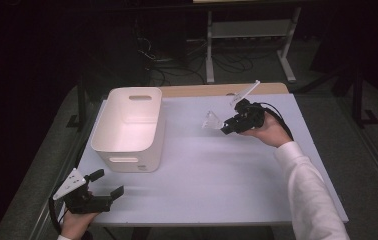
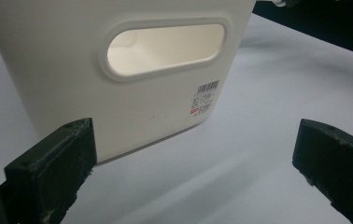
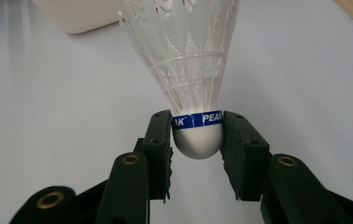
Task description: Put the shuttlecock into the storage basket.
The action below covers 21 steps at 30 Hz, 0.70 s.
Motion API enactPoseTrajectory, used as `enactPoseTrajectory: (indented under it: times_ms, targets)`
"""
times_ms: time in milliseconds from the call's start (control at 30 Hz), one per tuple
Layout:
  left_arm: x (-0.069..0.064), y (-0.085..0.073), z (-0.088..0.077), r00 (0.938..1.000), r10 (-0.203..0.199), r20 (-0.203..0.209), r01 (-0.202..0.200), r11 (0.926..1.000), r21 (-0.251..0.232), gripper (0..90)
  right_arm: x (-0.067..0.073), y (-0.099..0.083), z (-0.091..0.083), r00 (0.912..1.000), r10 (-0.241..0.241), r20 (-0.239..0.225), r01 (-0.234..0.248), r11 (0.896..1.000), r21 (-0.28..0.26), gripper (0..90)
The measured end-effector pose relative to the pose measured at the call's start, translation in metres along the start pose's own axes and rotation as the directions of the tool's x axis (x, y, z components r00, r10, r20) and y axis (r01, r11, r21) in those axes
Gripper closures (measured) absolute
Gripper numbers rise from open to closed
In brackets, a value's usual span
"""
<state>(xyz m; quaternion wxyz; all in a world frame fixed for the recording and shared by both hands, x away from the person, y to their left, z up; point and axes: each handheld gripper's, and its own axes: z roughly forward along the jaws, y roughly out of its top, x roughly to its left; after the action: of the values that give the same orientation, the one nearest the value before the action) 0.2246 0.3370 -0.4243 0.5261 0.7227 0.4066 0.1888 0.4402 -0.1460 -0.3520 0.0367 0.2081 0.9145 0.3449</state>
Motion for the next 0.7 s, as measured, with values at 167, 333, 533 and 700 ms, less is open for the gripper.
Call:
enactPoseTrajectory:
  times_ms: [167, 333, 533, 700]
  targets:
    - [0.000, 0.000, 0.000, 1.0000, 0.000, 0.001, 0.000, 1.0000, 0.001, 0.0, 0.003, 0.010, -0.004, 0.9999, -0.014, 0.001, 0.014, 1.000, -0.007, 62.3]
    - [0.000, 0.000, 0.000, 1.0000, 0.000, 0.000, 0.000, 1.0000, 0.000, 0.0, 0.007, 0.018, -0.010, 0.9996, -0.027, 0.008, 0.027, 0.999, -0.019, 62.3]
    - [0.000, 0.000, 0.000, 1.0000, 0.000, 0.000, 0.000, 1.0000, 0.002, 0.0, 0.011, 0.028, -0.016, 0.9993, -0.036, 0.004, 0.036, 0.999, -0.027, 62.3]
    - [0.000, 0.000, 0.000, 1.0000, 0.000, -0.001, 0.000, 1.0000, 0.002, 0.0, 0.012, 0.037, -0.021, 0.9986, -0.053, 0.003, 0.053, 0.998, -0.034, 62.3]
